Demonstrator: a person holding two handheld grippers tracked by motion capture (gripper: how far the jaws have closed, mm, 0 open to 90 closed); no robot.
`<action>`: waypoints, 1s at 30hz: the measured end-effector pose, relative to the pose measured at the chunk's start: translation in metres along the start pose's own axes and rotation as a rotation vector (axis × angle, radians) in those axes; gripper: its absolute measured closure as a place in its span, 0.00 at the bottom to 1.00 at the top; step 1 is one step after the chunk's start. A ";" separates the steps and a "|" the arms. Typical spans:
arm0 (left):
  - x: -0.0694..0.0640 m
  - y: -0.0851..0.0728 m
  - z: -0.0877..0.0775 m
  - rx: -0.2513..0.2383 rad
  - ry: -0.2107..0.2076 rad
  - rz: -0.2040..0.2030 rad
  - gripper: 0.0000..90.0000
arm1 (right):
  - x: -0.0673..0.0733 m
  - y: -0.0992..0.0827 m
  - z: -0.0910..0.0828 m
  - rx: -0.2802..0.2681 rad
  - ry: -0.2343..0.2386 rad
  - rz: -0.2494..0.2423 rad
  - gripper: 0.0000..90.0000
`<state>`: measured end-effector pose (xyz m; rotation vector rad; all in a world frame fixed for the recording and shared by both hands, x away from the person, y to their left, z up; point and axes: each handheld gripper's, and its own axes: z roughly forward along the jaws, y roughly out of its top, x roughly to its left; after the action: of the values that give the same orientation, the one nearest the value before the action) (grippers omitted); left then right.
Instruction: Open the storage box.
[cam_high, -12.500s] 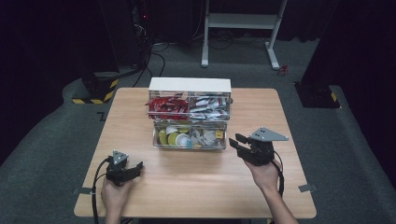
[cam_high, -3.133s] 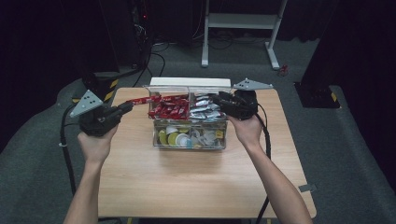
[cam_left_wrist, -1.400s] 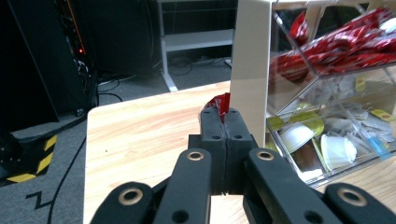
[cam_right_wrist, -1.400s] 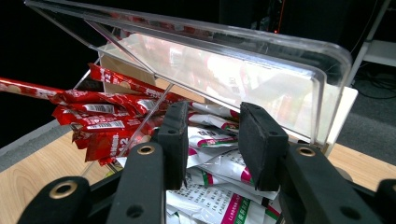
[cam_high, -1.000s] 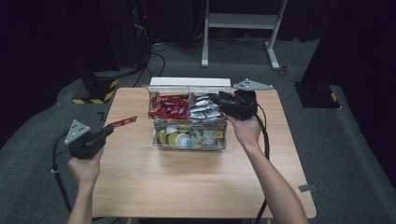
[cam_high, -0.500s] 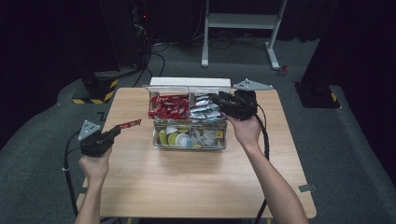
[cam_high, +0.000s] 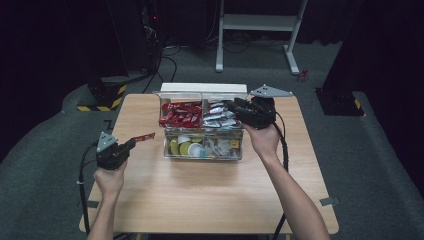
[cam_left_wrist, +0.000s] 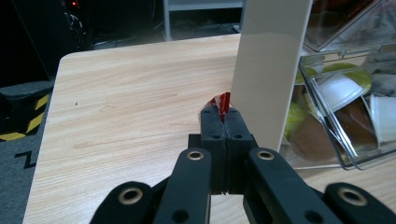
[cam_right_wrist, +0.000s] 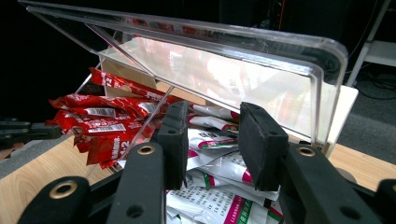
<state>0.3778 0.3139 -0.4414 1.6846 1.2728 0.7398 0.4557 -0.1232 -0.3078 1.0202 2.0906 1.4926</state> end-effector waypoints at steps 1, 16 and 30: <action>0.001 0.000 0.001 0.000 -0.001 -0.004 1.00 | 0.000 0.000 0.000 0.001 0.001 0.001 0.70; -0.006 -0.013 0.023 0.057 -0.003 -0.013 1.00 | 0.003 0.002 0.000 0.014 -0.013 -0.007 0.69; -0.004 -0.031 0.031 0.169 -0.015 -0.034 0.99 | 0.003 0.003 -0.001 0.014 -0.010 -0.008 0.69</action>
<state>0.3897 0.3039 -0.4822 1.7950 1.3827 0.6125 0.4538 -0.1208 -0.3048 1.0212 2.0986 1.4676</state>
